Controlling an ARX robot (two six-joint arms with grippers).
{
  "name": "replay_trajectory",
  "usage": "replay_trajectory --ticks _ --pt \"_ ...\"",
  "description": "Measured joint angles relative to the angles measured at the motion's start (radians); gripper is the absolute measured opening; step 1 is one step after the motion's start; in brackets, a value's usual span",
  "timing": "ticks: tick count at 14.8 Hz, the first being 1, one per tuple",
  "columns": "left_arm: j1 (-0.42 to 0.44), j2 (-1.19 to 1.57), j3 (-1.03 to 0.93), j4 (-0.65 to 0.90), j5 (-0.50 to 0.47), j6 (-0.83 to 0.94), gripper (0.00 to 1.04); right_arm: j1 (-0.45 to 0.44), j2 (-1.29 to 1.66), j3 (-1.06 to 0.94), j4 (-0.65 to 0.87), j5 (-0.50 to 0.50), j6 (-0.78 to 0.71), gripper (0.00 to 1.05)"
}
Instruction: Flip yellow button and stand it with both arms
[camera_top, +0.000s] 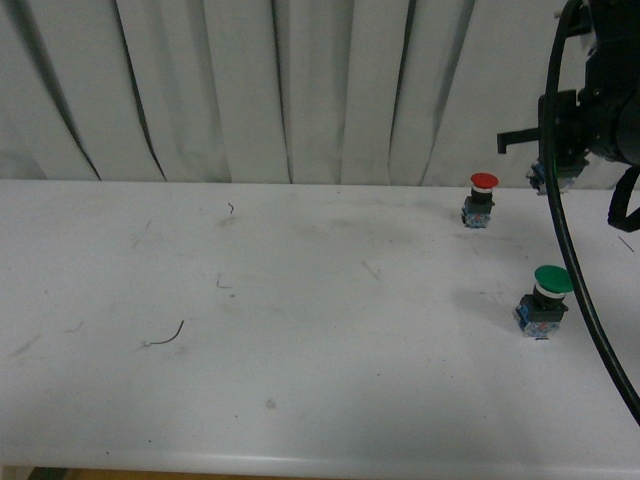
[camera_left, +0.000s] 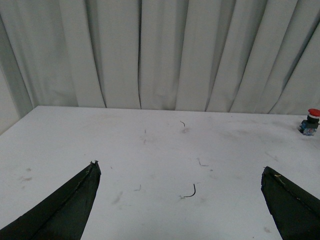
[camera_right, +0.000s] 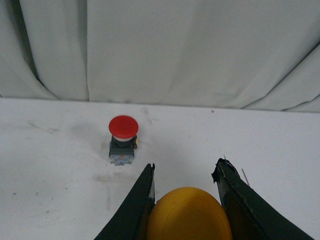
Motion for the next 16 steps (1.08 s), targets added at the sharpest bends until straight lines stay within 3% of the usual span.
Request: replay_trajectory --ticks 8,16 --pt "0.0 0.0 0.0 0.0 0.0 0.0 0.98 0.01 0.211 0.239 -0.246 0.039 0.069 0.34" --pt "0.0 0.0 0.0 0.0 0.0 0.0 0.98 0.016 0.286 0.3 -0.267 0.059 0.107 0.34"
